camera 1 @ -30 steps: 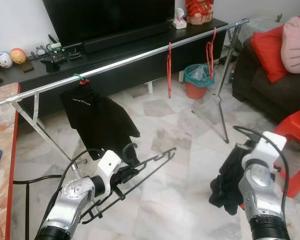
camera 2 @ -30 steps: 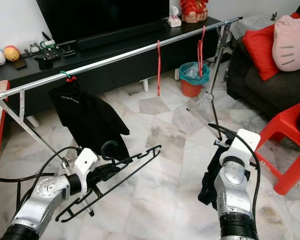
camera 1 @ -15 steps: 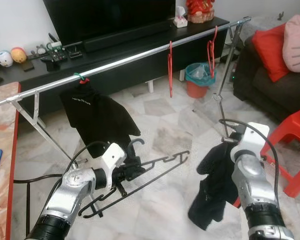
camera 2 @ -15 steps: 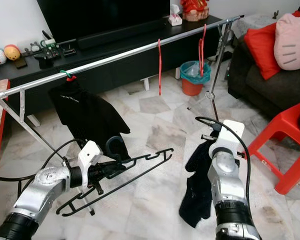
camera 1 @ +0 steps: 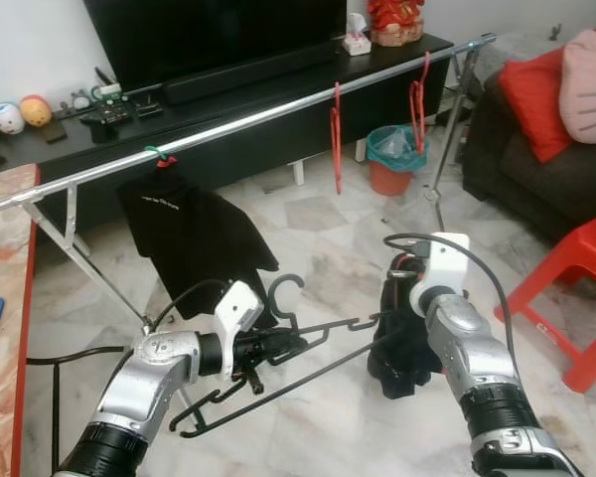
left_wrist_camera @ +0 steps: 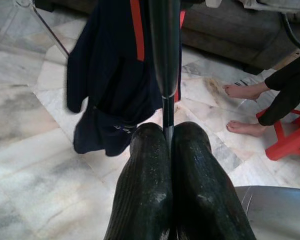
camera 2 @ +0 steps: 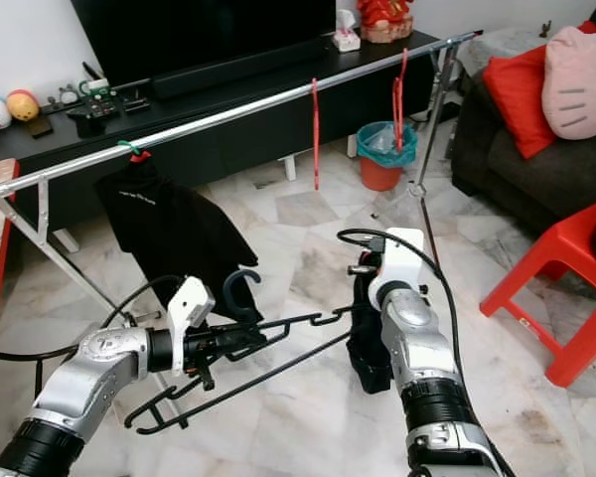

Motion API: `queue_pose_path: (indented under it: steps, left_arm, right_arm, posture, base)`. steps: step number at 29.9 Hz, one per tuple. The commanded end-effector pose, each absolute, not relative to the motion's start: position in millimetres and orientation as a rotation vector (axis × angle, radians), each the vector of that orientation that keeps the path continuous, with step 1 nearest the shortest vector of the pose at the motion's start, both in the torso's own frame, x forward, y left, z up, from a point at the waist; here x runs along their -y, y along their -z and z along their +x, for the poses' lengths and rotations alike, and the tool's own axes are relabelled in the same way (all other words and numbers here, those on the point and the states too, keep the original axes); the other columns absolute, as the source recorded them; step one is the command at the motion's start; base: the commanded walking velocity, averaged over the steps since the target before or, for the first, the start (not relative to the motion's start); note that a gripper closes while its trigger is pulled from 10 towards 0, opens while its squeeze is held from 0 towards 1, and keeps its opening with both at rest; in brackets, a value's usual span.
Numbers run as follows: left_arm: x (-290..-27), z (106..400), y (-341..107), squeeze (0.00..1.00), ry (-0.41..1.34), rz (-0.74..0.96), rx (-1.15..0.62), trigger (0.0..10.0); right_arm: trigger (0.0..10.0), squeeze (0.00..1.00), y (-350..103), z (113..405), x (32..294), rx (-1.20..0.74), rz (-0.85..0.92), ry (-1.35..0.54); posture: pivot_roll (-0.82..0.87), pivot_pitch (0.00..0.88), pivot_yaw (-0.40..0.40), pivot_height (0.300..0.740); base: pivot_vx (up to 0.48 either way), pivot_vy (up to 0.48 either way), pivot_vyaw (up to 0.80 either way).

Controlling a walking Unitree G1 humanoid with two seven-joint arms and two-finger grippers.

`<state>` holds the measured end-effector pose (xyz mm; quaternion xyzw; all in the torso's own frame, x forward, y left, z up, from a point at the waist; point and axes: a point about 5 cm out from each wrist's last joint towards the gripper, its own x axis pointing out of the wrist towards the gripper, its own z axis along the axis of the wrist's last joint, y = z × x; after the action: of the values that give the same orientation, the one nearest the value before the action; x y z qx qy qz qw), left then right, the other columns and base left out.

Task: Hang hanger

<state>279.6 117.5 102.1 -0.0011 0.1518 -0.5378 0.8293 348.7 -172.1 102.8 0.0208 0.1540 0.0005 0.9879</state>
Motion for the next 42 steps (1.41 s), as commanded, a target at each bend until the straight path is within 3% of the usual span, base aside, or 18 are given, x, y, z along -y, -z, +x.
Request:
queue_pose_path:
  steps: [1, 10, 24, 42]
  left_arm:
    - [-113.9, 277.1, -105.6, 0.00, 1.162, 0.002, -0.312, 10.0]
    - [-114.3, 275.0, -102.2, 0.00, 1.143, 0.018, -0.324, 10.0]
    - [-117.4, 289.6, -99.1, 0.00, 0.966, 0.068, -0.264, 10.0]
    - [-126.0, 297.1, -93.9, 0.00, 0.888, 0.123, -0.257, 10.0]
  right_arm:
    - [10.0, 0.00, -111.8, 353.1, 166.8, -0.287, 0.039, -0.020]
    - [10.0, 0.00, -115.4, 354.6, 163.3, -0.286, 0.049, -0.034]
    - [10.0, 0.00, -123.4, 349.4, 138.7, -0.276, 0.046, -0.174]
    - [10.0, 0.00, -121.1, 342.0, 140.1, -0.304, 0.011, -0.199]
  posture:
    - [-0.03, 0.005, 0.089, 0.740]
    - [-0.03, 0.010, 0.088, 0.740]
    - [-0.02, 0.010, 0.083, 0.740]
    - [-0.04, 0.014, 0.081, 0.740]
  base:
    - [0.000, 0.000, 0.00]
    - [0.000, 0.000, 0.00]
    - [0.000, 0.000, 0.00]
    - [0.000, 0.000, 0.00]
